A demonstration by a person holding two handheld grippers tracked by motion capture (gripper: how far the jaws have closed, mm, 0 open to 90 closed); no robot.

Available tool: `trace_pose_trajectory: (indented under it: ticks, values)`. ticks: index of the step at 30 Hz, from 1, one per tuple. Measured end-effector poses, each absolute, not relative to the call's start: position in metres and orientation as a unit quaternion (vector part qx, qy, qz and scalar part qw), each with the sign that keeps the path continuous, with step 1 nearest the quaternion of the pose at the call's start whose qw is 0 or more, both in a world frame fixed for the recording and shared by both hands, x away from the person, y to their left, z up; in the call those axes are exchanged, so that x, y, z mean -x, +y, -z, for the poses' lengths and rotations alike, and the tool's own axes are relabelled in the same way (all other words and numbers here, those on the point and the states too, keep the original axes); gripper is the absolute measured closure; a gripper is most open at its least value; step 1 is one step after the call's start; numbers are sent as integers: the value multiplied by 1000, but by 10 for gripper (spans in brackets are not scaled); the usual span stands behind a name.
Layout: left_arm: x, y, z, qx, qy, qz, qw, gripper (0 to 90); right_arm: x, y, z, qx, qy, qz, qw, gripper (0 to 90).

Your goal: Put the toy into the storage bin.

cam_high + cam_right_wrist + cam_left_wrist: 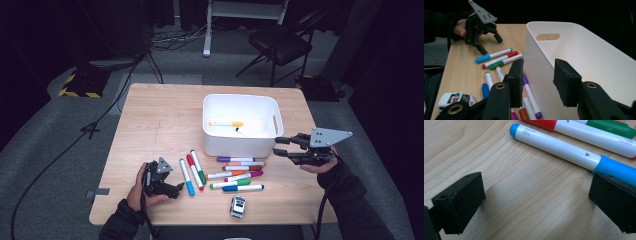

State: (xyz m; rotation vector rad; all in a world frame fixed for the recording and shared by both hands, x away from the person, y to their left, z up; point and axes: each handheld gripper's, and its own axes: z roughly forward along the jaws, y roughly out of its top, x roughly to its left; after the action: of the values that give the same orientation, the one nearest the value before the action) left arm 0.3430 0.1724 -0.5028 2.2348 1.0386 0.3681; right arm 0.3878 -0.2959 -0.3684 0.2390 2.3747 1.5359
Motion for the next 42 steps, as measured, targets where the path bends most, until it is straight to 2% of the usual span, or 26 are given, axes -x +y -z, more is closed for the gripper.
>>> trace_pose_trajectory:
  ticks: [10,11,22,29,42]
  values:
    - [-343,170,503,-848,396,-144,321,7,-373,-287,416,-79,854,-501,117,579]
    - [-343,169,504,-848,397,-137,322,7,-372,-285,428,-79,861,-492,105,575]
    - [-345,161,503,-851,392,-141,321,7,-366,-268,474,-72,885,-457,51,558]
    - [-345,156,503,-851,394,-135,319,7,-364,-259,491,-60,898,-435,34,569]
    - [-345,155,503,-851,390,-137,323,7,-369,-257,502,-60,905,-419,44,598]
